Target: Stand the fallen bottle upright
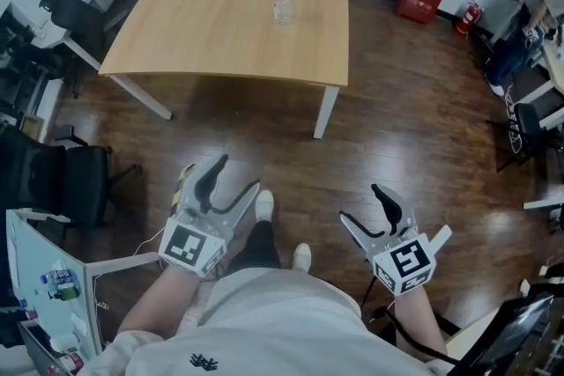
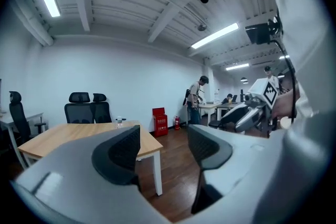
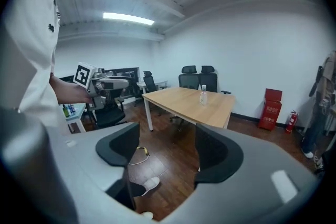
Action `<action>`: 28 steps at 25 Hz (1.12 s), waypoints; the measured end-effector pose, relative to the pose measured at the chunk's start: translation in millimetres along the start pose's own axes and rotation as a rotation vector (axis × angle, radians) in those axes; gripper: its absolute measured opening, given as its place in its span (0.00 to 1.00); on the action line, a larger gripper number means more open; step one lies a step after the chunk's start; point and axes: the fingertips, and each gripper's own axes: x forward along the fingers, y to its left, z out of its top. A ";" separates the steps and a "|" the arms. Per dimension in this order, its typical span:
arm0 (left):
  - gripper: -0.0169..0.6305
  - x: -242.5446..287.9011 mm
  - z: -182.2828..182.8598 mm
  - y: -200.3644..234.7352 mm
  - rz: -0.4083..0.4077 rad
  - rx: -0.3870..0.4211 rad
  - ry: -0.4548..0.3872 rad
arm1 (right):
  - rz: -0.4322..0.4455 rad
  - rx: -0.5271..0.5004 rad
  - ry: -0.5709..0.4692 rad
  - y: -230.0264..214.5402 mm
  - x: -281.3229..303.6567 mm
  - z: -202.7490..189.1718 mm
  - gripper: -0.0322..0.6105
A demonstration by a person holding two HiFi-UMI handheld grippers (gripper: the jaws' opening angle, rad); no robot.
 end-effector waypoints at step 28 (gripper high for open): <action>0.46 -234.3 -27.1 -60.9 -0.183 -0.055 0.033 | -0.134 0.038 -0.117 211.0 -81.5 1.6 0.55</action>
